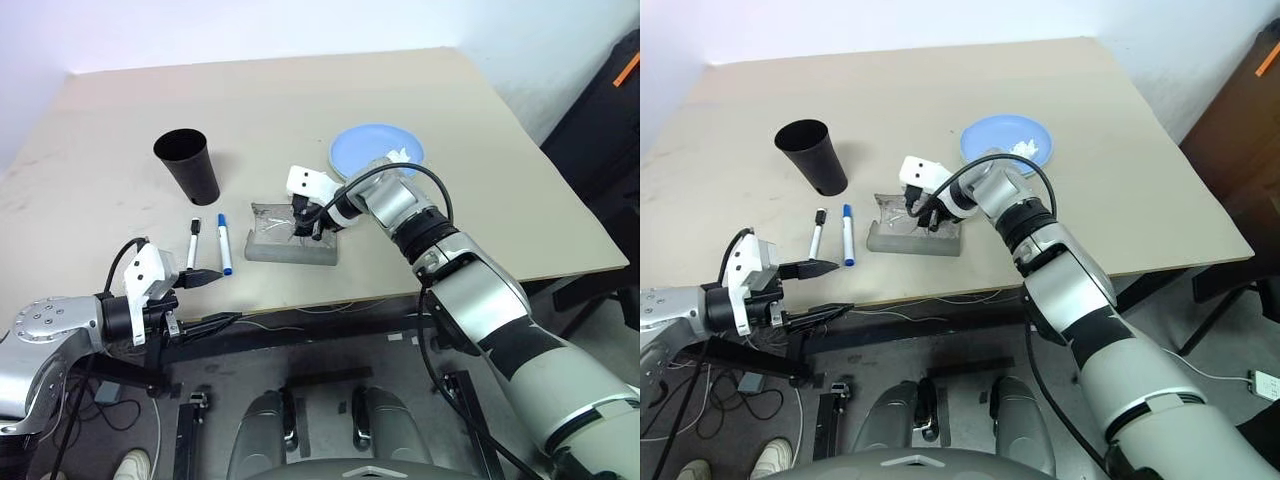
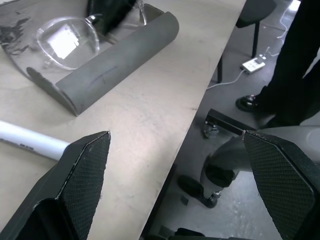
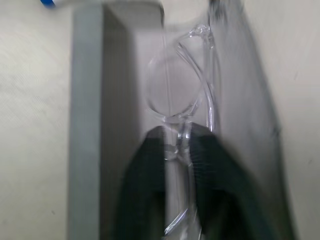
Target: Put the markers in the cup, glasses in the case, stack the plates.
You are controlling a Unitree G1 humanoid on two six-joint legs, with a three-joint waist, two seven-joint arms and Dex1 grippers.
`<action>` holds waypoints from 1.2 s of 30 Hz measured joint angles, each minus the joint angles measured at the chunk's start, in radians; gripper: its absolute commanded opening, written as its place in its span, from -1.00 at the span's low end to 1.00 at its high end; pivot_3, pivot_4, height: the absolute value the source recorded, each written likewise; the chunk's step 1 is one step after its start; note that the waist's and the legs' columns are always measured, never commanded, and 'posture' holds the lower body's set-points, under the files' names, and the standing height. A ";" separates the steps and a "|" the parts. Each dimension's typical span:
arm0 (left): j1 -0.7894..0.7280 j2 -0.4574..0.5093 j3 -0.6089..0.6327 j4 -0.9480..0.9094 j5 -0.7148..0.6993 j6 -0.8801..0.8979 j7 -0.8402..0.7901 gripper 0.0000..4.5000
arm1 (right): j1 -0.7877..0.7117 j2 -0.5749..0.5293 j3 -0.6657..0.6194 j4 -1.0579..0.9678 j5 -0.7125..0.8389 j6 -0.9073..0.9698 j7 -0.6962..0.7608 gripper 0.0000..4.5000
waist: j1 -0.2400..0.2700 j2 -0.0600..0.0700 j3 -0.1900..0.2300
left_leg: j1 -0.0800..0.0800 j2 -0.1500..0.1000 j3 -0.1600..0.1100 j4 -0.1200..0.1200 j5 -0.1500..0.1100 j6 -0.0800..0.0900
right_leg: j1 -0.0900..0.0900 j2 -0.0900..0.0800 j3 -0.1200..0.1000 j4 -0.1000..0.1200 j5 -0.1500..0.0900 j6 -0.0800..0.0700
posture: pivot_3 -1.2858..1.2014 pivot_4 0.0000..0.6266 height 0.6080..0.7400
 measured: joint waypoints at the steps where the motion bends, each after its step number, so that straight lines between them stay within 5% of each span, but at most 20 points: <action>1: 0.001 0.000 0.000 0.001 0.000 0.000 0.000 0.97 | 0.000 0.000 -0.001 0.003 -0.001 0.000 -0.003 -0.99 | -0.001 0.000 0.000 | 0.000 0.000 0.000 0.000 0.000 0.000 | 0.000 0.000 0.000 0.000 0.000 0.000 | 0.03 -0.52 1.00; 18: 0.000 0.000 -0.037 0.004 0.000 0.021 0.009 0.97 | -0.016 -0.011 0.004 0.034 -0.005 -0.005 0.195 -0.99 | -0.007 0.000 0.000 | 0.000 0.000 0.000 0.000 0.000 0.000 | -0.001 0.000 0.000 0.000 0.000 0.000 | 0.03 -0.52 1.00; 34: 0.010 -0.013 -0.037 0.004 0.000 0.019 0.017 0.97 | -0.048 0.039 -0.002 0.126 -0.030 -0.091 0.236 -0.99 | -0.011 0.000 0.000 | 0.000 0.000 0.000 -0.001 0.000 0.000 | -0.001 0.000 0.000 0.000 0.000 0.000 | 0.03 -0.52 1.00; 36: 0.010 -0.013 -0.037 0.004 -0.001 0.021 0.019 0.97 | -0.048 0.042 -0.002 0.127 -0.035 -0.102 0.240 -0.76 | -0.012 0.000 -0.001 | 0.000 0.000 0.000 -0.001 0.000 0.000 | -0.001 0.000 0.000 0.000 0.000 0.000 | 0.03 -0.52 1.00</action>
